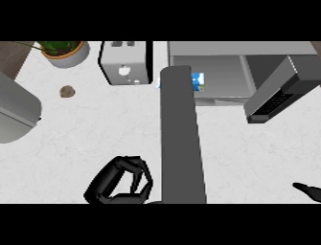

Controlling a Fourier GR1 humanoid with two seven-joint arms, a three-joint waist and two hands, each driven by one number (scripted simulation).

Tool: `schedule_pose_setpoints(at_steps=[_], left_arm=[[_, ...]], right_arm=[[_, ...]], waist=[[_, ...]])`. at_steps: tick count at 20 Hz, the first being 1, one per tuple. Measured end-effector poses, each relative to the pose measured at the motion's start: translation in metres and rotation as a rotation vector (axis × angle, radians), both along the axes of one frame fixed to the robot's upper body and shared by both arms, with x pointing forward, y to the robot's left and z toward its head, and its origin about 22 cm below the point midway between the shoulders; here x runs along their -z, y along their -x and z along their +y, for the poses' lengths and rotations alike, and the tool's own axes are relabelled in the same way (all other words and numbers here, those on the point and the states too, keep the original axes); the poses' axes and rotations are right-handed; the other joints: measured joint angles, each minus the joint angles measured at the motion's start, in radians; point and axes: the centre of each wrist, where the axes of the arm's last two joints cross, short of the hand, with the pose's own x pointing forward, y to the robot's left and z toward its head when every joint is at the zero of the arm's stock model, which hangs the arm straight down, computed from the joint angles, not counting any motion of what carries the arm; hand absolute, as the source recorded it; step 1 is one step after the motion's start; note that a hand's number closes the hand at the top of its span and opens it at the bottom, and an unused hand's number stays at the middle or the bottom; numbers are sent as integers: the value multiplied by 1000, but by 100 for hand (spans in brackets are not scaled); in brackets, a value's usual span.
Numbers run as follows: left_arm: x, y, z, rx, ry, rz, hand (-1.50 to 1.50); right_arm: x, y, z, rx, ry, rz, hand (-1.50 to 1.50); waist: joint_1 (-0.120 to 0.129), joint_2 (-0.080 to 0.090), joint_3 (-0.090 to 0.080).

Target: Pick up the milk, place it into the microwave and close the microwave

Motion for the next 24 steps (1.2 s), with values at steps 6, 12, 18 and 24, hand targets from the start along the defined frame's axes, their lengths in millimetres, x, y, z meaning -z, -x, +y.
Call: schedule_pose_setpoints(at_steps=[6, 12, 18, 24], left_arm=[[7, -22, -28, 212, -160, 109, 150], [19, -22, -64, 366, -254, 149, 150], [26, -16, -91, 392, -245, 90, 150], [26, -15, -102, 319, -212, 57, -150]], right_arm=[[-10, -2, -8, -18, -11, -13, -150], [-21, -1, -20, -29, -8, -28, -150], [-28, -13, -12, -91, -13, -67, -150], [-40, -34, -1, -167, -26, -114, -150]], waist=[[-15, 2, 1], [-18, 2, 1], [-39, 5, -1], [-68, 10, -3]])
